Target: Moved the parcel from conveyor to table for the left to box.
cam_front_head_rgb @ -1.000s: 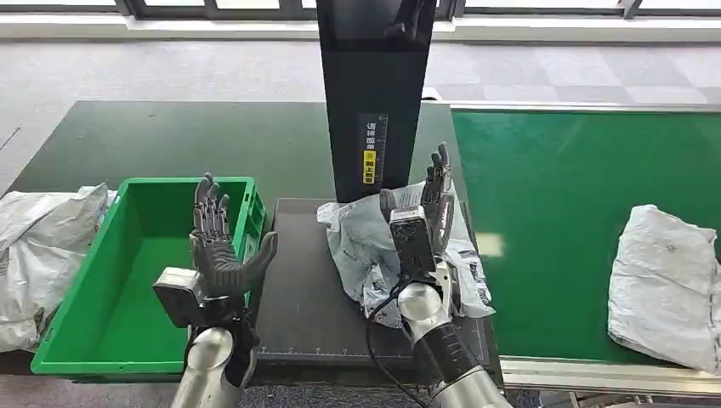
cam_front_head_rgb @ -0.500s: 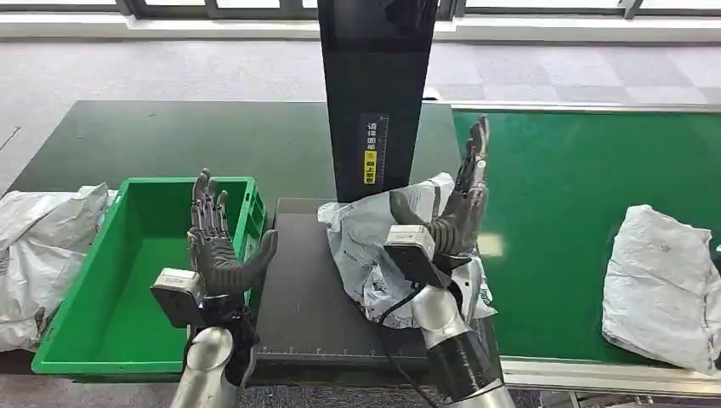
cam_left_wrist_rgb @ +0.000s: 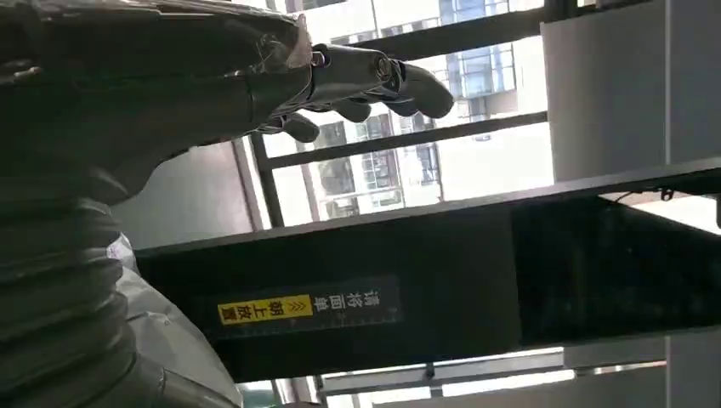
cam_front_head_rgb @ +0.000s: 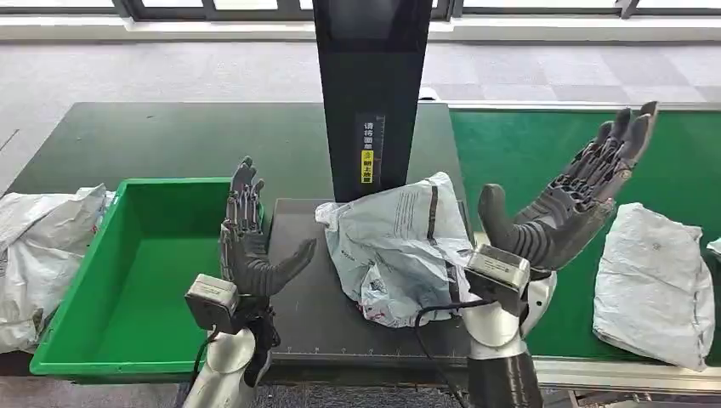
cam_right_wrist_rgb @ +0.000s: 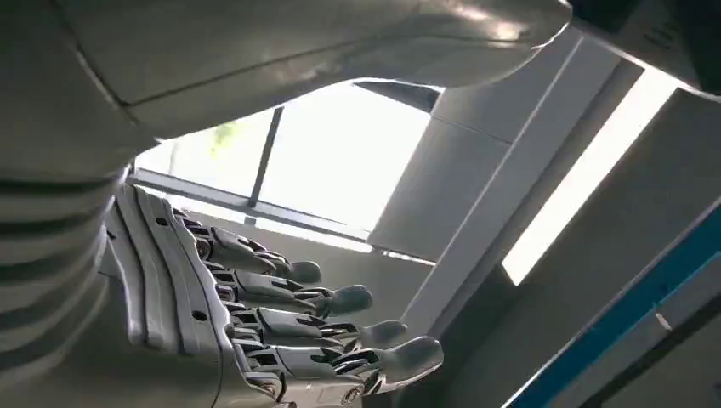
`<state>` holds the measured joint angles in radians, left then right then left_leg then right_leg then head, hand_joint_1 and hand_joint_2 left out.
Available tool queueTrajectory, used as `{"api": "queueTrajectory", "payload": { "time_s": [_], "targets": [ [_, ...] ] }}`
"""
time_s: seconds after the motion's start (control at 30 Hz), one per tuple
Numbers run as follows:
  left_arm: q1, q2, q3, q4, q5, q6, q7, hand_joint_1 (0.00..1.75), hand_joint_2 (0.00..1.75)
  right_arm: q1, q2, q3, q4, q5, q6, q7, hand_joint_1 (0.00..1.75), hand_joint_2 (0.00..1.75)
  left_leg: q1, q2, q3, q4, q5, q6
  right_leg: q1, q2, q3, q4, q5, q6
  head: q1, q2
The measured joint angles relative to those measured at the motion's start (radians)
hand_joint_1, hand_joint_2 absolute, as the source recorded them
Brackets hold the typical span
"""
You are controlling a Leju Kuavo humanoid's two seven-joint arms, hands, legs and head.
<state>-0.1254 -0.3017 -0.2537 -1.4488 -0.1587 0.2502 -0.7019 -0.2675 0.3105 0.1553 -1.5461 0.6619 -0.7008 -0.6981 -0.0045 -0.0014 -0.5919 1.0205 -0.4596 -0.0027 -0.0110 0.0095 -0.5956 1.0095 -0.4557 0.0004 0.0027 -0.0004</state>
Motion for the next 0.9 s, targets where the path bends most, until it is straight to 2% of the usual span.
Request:
{"api": "queueTrajectory", "payload": {
  "time_s": [0.27,0.6,0.77,0.9],
  "targets": [
    [-0.025,0.000,-0.023,0.025,-0.068,0.019,0.000,0.00,1.75,0.011,-0.002,-0.010,-0.046,-0.010,0.000,0.000,0.00,1.75,0.000,-0.001,0.000,0.000,0.000,0.000,0.000,0.000,0.000,0.000,0.000,0.000,0.000,0.000],
    [-0.205,-0.037,-0.168,0.353,-0.192,0.139,0.006,0.00,1.75,0.031,-0.005,-0.017,-0.152,-0.058,0.000,0.000,0.00,1.75,-0.001,-0.001,0.000,0.001,0.000,0.001,-0.001,0.000,0.001,0.000,0.001,0.001,0.000,0.000],
    [-0.265,-0.055,-0.258,0.530,-0.268,0.231,0.109,0.00,1.75,0.039,-0.008,-0.026,-0.187,-0.065,0.000,0.000,0.00,1.75,-0.001,0.002,0.000,0.001,0.000,0.001,-0.001,0.003,0.000,0.000,0.002,0.002,0.000,0.000],
    [-0.313,-0.067,-0.380,0.673,-0.301,0.265,0.205,0.00,1.75,0.042,-0.008,-0.034,-0.206,-0.076,0.000,0.000,0.00,1.75,-0.001,0.002,0.000,0.000,0.000,0.001,-0.001,0.002,0.000,0.000,0.002,0.002,0.000,0.000]
  ]
}}
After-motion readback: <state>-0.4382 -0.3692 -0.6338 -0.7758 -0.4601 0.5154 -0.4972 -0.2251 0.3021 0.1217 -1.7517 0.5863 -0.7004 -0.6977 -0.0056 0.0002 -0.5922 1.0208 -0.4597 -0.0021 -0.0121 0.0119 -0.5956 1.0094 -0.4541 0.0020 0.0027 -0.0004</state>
